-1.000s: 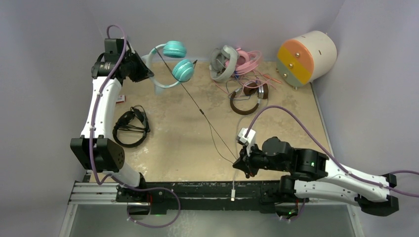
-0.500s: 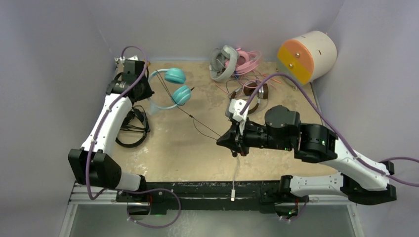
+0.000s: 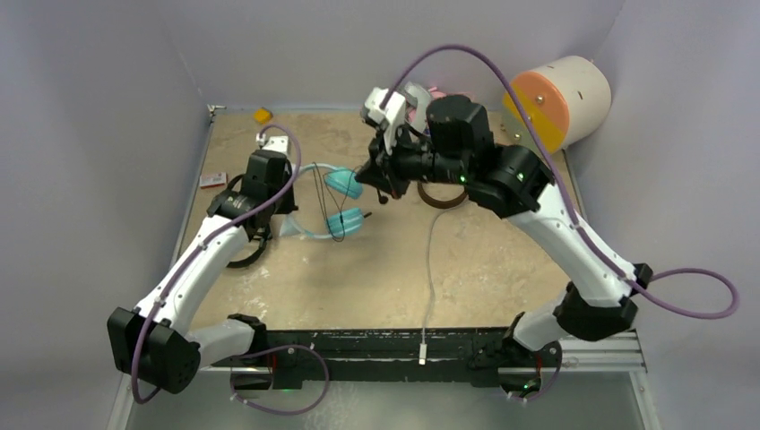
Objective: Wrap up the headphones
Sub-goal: Wrap the headphones cable around the headphones.
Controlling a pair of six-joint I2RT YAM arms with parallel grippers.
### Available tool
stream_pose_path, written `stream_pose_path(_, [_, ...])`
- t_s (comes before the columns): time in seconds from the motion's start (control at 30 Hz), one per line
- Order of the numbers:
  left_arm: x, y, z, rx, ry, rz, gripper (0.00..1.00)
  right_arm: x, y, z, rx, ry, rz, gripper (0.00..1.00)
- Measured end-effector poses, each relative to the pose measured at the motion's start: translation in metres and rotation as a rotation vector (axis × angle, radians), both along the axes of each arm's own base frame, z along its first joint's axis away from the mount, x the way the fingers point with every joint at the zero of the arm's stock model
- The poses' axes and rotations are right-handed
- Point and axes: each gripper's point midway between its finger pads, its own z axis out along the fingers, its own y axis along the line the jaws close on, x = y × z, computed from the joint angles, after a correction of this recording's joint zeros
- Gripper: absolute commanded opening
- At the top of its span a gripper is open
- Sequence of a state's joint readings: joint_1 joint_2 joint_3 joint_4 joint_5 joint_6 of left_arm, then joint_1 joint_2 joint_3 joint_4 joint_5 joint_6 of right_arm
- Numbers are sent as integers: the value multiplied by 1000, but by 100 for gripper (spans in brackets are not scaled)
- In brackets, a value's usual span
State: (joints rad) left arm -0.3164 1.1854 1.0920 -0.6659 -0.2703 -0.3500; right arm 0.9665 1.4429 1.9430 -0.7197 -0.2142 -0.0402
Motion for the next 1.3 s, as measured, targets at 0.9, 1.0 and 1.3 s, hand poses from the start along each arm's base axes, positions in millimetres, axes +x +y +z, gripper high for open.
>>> stream_pose_path(0.9, [-82,-112,10,-179,-136,-676,0,171,-54,-128,31,477,-285,0])
stream_pose_path(1.0, [-86,-115,9,-195,-121,-691,0,160,-65,-149,34,502,-308,0])
stream_pose_path(1.3, [-90,-123,31,-264,-2,-649,0,130,-89,-203,91,458,-390,7])
